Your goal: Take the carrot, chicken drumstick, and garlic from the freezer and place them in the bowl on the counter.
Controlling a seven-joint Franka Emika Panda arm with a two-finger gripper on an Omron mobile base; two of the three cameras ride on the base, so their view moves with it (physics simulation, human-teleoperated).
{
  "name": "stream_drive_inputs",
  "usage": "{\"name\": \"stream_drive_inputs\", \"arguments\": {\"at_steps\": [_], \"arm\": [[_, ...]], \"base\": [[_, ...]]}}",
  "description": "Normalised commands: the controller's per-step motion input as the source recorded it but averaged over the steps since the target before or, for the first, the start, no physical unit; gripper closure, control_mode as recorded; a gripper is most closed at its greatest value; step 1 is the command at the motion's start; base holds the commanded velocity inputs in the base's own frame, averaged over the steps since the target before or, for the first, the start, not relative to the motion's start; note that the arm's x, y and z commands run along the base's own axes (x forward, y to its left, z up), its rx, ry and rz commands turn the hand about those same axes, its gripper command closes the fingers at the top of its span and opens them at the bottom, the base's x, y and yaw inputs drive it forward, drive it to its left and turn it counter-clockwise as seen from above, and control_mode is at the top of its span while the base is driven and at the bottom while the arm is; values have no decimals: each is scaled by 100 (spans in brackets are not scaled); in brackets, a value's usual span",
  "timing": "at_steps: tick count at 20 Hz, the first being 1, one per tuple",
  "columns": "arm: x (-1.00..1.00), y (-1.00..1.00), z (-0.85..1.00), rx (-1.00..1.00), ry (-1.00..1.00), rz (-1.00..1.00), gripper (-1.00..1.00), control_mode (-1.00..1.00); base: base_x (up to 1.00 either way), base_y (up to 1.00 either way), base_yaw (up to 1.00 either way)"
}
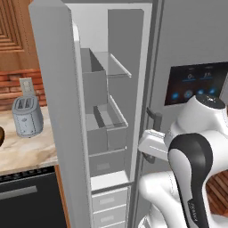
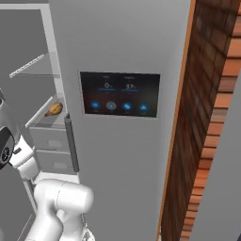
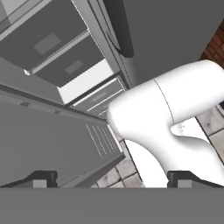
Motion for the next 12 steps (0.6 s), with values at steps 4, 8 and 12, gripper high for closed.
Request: {"name": "stream_drive_inputs", "arguments": {"at_steps": [4,8,12], "arm": [[0,0,0,0,0,0,-100,100],[0,0,0,0,0,0,-100,100],[41,0,4,-15,-12,0,-100,-100]], "base": [[32,19,0],[44,9,0],[15,0,0]]}}
